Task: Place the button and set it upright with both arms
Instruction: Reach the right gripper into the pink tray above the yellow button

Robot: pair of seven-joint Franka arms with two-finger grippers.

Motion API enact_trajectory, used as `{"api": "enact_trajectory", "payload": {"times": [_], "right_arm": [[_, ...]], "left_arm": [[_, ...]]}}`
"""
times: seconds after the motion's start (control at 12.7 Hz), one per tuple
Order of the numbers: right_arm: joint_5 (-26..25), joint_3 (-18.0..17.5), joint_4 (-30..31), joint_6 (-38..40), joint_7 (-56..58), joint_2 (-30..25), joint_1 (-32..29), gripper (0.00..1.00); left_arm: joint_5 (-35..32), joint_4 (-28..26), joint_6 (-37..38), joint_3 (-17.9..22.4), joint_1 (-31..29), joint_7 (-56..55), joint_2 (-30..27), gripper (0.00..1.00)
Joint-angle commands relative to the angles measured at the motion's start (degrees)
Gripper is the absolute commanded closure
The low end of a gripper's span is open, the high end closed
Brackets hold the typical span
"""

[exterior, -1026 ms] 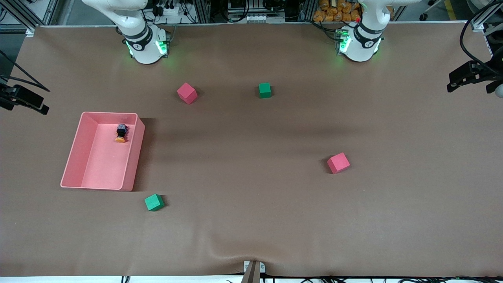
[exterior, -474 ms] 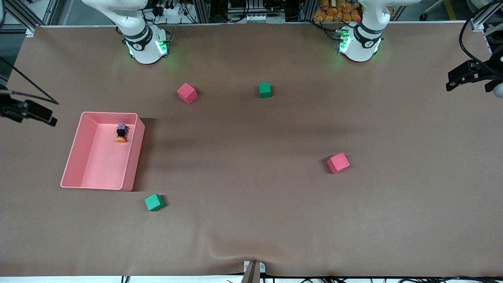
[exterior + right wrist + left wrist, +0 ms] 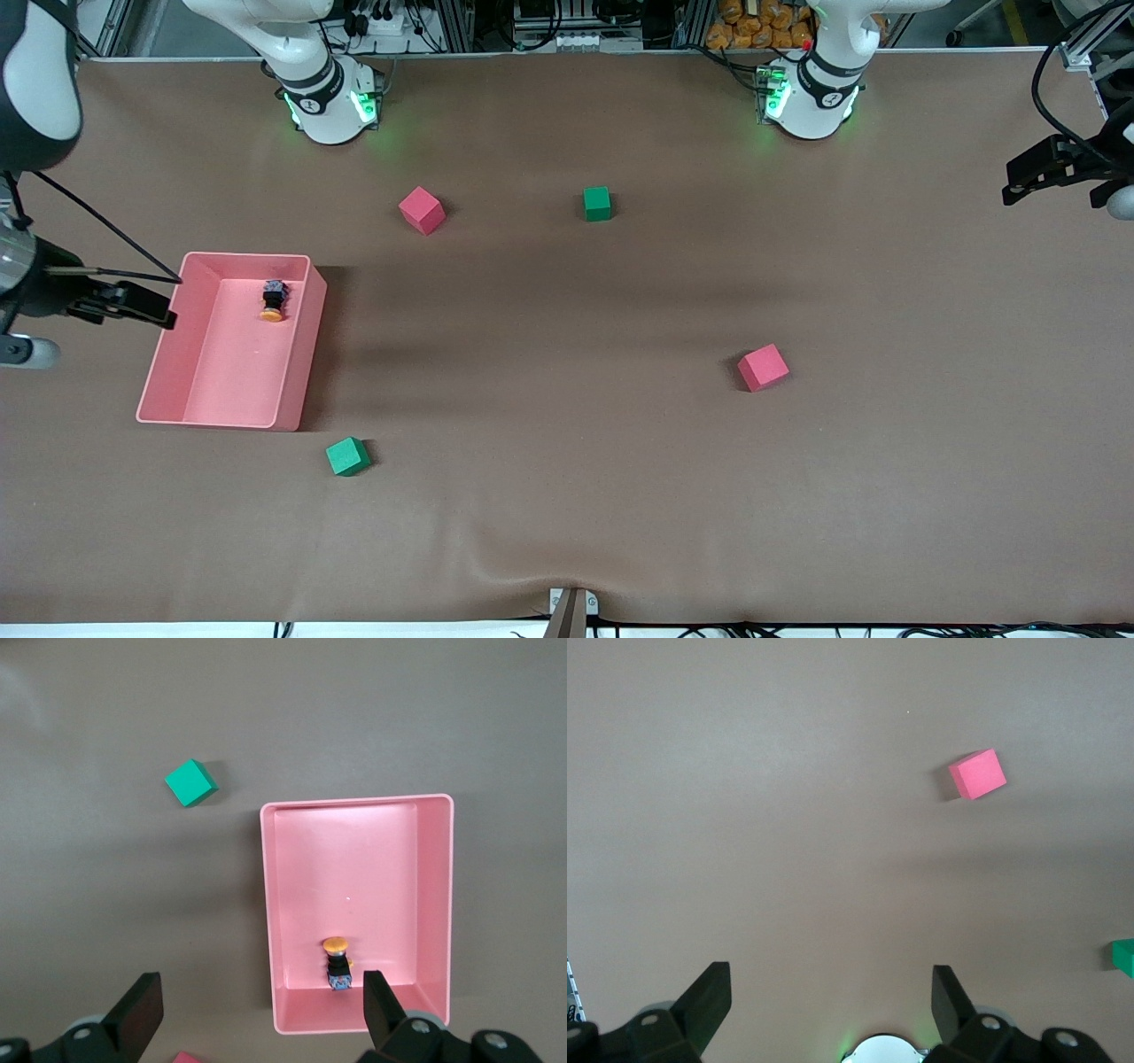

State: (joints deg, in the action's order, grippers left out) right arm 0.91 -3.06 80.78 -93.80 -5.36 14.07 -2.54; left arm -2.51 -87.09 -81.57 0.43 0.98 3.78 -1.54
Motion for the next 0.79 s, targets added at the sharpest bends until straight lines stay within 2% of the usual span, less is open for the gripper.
{"api": "enact_trajectory", "payload": {"times": [0.0,0.24,0.39,0.55,0.71], "right_arm": [[0.24,0.07,-0.97,-0.68,-0.26,3.66,0.95,0.00],[-2.65,0.07,3.40,0.64,2.01,5.09,0.35,0.00],[-2.75,0.16,8.14,1.43,7.88,4.30,-4.12,0.00],[-2.31,0.15,13.32,1.26,13.60,1.94,-7.56,0.00],[-2.31,0.15,19.30,0.55,13.89,-1.93,-7.57,0.00]], "left_arm": [[0.05,0.60,0.89,-0.16,0.34,-0.70,0.05,0.00],[0.13,0.60,0.89,-1.13,0.25,-1.06,0.05,0.00],[0.05,0.60,0.89,-1.13,0.08,-0.88,0.05,0.00],[0.05,0.51,0.89,-1.13,-0.01,-0.88,0.13,0.00],[0.05,0.34,0.97,-1.13,-0.01,-0.71,0.13,0.00]]}}
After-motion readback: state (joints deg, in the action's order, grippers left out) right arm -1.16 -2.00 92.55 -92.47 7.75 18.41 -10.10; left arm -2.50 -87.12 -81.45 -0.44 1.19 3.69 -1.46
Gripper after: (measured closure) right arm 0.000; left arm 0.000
